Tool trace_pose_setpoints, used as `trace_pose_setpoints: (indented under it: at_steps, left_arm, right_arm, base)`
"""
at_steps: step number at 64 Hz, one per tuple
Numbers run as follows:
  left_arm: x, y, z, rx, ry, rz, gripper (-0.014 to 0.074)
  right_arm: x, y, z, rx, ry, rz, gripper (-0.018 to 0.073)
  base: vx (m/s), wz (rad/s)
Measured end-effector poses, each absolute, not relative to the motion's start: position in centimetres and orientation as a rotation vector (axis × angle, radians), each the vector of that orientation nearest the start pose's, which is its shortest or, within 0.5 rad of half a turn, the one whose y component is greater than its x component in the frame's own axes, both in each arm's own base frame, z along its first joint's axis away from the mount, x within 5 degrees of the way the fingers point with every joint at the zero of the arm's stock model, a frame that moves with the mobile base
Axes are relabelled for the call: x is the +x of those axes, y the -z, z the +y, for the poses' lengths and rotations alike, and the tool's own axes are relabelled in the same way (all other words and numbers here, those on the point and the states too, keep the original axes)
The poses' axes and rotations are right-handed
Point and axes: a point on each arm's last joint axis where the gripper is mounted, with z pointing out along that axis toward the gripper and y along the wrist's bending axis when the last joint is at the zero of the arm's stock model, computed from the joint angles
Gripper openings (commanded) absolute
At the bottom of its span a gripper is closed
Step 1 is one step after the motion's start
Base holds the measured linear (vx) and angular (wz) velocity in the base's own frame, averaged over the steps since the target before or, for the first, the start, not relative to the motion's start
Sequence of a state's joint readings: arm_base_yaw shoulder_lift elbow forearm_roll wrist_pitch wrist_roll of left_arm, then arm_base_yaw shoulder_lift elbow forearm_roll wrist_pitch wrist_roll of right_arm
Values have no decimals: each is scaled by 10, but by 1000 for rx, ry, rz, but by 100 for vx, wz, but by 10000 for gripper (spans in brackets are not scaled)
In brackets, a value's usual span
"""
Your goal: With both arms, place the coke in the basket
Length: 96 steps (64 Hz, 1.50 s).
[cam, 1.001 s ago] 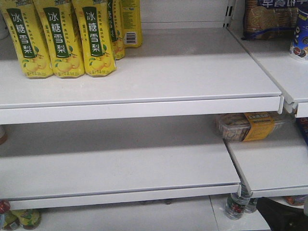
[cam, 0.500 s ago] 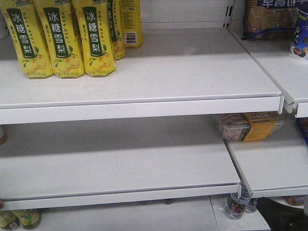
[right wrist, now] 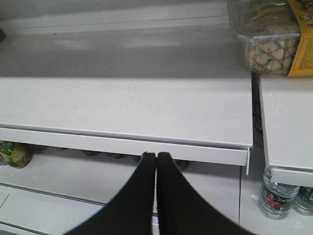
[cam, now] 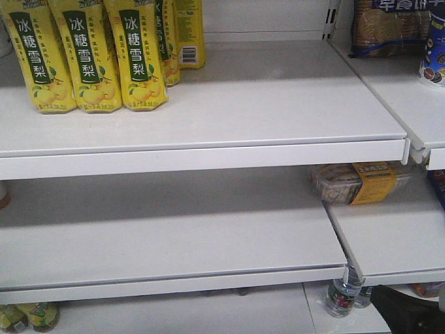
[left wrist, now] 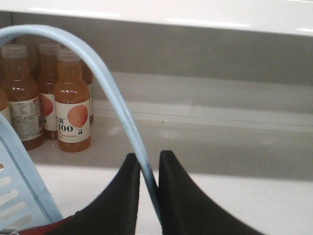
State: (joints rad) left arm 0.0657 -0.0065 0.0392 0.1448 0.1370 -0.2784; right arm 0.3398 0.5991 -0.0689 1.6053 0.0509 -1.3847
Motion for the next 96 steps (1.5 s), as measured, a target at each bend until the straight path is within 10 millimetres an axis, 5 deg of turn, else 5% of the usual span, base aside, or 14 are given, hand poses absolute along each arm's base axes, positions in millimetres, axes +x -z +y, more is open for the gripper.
trace_pose_setpoints:
  at_steps: [68, 87, 96]
  left_arm:
    - [57, -188, 5, -198, 59, 1638, -6]
    - [57, -188, 5, -198, 59, 1638, -6]
    - [57, -188, 5, -198, 59, 1638, -6]
  right_arm:
    - [99, -188, 40, -157, -404, 2029, -5]
    - [95, -186, 43, -558, -222, 1968, -5]
    - [87, -179, 38, -495, -222, 1975, -5]
  base:
    - [0, 0]
    - [0, 0]
    - [0, 0]
